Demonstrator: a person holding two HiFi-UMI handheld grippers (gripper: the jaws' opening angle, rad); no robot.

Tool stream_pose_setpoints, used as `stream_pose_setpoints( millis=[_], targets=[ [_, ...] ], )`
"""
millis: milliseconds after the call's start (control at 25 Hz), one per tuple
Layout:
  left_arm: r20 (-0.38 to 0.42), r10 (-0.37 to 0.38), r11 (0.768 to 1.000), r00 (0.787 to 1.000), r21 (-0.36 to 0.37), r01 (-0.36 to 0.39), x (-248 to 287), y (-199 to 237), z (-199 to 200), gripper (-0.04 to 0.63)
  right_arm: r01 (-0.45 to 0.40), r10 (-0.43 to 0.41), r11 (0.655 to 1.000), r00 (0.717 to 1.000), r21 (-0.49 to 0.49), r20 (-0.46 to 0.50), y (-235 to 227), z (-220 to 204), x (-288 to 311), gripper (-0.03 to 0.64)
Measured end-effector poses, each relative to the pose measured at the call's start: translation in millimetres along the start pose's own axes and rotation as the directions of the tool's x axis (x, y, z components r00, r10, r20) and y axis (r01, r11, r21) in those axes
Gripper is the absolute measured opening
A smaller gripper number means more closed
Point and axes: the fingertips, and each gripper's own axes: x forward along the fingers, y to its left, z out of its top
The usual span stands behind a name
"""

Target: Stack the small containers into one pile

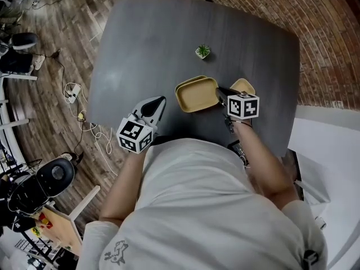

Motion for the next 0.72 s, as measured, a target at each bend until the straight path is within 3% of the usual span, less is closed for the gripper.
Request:
stream_pose_setpoints(
  millis=[720],
  targets=[
    [-0.052, 0.011, 0.995, 0.999, -0.098, -0.016, 30, 36, -21, 0.011, -0.025, 0.024, 1.0, 0.985, -0.003, -0.172, -18, -8, 50, 0.021]
  ],
)
